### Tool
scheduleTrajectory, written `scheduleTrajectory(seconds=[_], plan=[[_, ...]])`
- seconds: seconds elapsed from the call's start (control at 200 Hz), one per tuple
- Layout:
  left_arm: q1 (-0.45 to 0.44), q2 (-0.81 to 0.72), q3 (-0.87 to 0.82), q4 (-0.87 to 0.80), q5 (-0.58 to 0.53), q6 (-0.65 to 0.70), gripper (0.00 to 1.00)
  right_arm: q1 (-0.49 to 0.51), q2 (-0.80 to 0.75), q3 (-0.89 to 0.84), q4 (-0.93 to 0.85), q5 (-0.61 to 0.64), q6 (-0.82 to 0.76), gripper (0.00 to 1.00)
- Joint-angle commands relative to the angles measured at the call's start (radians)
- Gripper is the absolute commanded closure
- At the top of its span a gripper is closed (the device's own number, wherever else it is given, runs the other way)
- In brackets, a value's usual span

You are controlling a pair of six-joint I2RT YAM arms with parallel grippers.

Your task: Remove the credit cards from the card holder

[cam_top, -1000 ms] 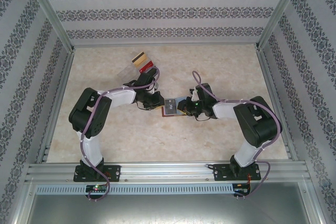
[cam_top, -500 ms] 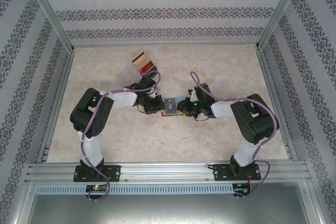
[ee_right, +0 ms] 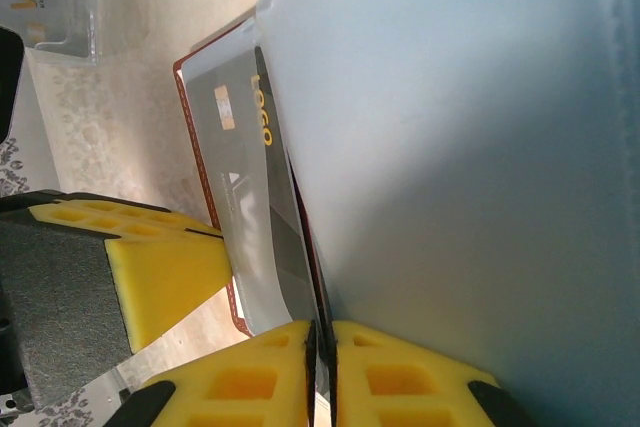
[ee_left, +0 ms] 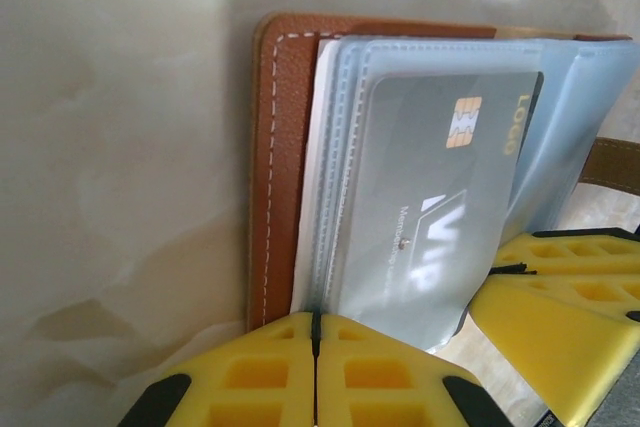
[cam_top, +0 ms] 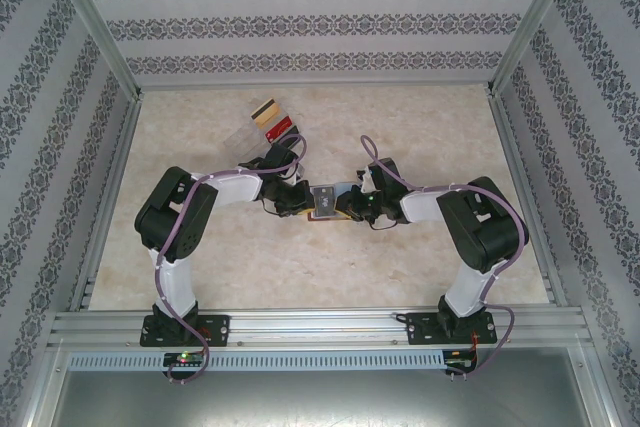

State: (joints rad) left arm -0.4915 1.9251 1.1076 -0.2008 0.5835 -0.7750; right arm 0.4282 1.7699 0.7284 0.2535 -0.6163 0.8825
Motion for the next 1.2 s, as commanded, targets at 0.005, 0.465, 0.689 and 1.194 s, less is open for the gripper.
scheduleTrajectory(seconds=[0.005,0.465,0.689,1.194], plan=[[-0.012,0.045,0.014,-0.055,-0.042,0.009,0.93,0.02,0.019,0.031,-0.008,-0.03,-0.048,0.85],[-0.012,0.058,0.014,-0.075,-0.059,0.015,0.93,0.044,0.055,0.086,-0.163,0.065,-0.133,0.81],[-0.012,0.063,0.014,-0.072,-0.058,0.015,0.93,0.048,0.017,0.075,-0.104,0.01,-0.137,0.84],[-0.005,0.066,0.017,-0.093,-0.086,0.022,0.93,0.052,0.011,0.083,-0.195,0.102,-0.168,0.78]])
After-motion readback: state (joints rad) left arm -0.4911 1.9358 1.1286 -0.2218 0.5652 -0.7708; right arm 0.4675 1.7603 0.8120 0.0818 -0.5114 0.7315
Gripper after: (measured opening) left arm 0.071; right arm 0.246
